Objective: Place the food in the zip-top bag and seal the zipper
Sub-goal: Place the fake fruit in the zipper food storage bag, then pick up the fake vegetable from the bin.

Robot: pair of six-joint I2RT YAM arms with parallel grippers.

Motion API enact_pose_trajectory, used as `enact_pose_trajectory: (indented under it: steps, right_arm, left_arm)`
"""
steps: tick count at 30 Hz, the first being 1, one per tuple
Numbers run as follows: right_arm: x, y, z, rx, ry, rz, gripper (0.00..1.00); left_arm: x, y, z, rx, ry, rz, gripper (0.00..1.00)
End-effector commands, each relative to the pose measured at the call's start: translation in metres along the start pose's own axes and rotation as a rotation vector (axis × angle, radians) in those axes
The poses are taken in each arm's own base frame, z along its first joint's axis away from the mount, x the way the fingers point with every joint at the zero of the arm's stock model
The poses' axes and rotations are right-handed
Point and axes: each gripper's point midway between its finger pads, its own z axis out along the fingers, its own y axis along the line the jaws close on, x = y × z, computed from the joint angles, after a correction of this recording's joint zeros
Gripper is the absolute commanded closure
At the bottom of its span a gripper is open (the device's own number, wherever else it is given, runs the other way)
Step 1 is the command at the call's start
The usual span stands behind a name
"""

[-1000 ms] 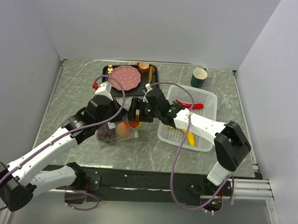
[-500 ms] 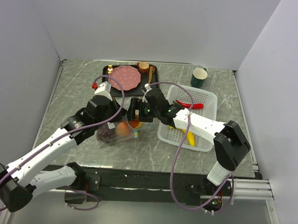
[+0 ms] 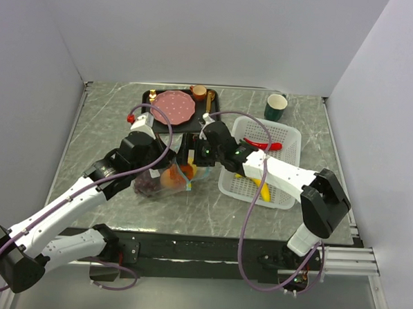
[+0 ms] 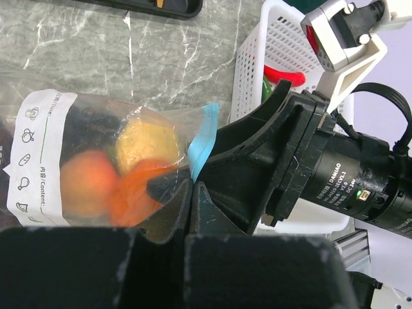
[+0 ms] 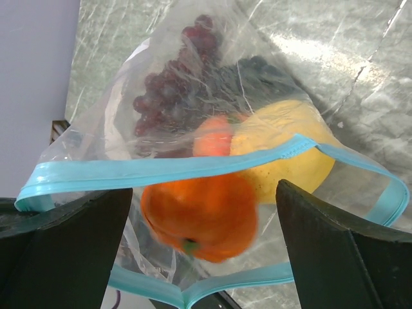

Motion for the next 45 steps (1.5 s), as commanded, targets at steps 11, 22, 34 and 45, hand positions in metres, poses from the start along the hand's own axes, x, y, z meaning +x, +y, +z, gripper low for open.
enact_pose_trajectory:
  steps: [11,22,34,45]
  right_arm:
    - [-0.038,-0.011,-0.035,0.096,-0.181,0.019,0.21]
    - [-0.048,-0.093,-0.079,0.365,-0.257,0.051,0.25]
    - [-0.031,-0.223,-0.134,0.814,-0.238,0.095,0.11]
    - [-0.042,-0.270,-0.119,0.853,-0.152,0.156,0.33]
  left_arm:
    - [-0.018,-0.008,-0.012,0.018,-0.061,-0.009,0.99]
    - [-0.007,-0.007,0.001,0.020,-0.024,-0.007,0.99]
    - [-0.002,-0.007,0.005,0.017,-0.001,-0.004,0.99]
    - [-0.008,-0.004,0.002,-0.004,-0.026,-0.010,0.99]
